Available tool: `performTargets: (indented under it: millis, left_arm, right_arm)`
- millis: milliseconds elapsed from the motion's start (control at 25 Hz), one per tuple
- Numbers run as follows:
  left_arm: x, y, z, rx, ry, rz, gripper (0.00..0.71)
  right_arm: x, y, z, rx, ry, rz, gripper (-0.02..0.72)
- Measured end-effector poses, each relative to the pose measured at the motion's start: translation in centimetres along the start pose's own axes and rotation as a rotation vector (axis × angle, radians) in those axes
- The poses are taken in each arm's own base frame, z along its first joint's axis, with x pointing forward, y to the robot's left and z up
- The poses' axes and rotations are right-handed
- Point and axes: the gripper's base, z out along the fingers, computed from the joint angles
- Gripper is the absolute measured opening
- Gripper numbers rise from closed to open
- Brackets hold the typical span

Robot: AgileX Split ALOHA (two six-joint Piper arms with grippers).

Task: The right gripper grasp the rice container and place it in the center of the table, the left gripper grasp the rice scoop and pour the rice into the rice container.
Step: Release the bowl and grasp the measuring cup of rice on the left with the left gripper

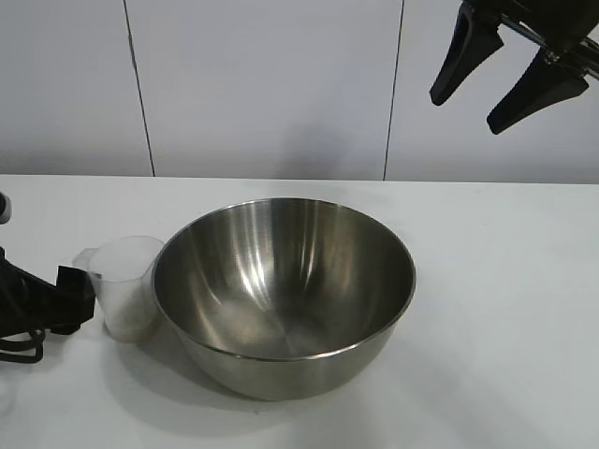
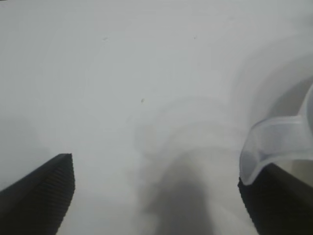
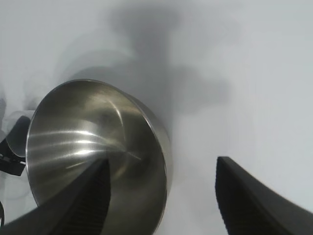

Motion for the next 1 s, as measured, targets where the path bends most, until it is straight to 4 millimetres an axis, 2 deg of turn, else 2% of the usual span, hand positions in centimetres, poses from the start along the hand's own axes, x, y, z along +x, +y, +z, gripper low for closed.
performTargets:
  millis: [520, 600, 680, 1000]
  left_arm:
    - [0.05, 0.0, 0.01, 0.0, 0.002, -0.147, 0.657]
    - [0.05, 0.0, 0.01, 0.0, 0.002, -0.148, 0.629]
    - [0.05, 0.0, 0.01, 0.0, 0.002, -0.149, 0.549]
    - [0.04, -0.02, 0.01, 0.002, 0.002, -0.149, 0.132]
  right_arm:
    - [-0.03, 0.0, 0.0, 0.0, -0.003, 0.0, 0.433]
    - [-0.03, 0.0, 0.0, 0.0, -0.003, 0.0, 0.433]
    - [-0.06, -0.01, 0.0, 0.001, -0.007, 0.0, 0.433]
    - [-0.1, -0.01, 0.0, 0.001, -0.01, 0.0, 0.433]
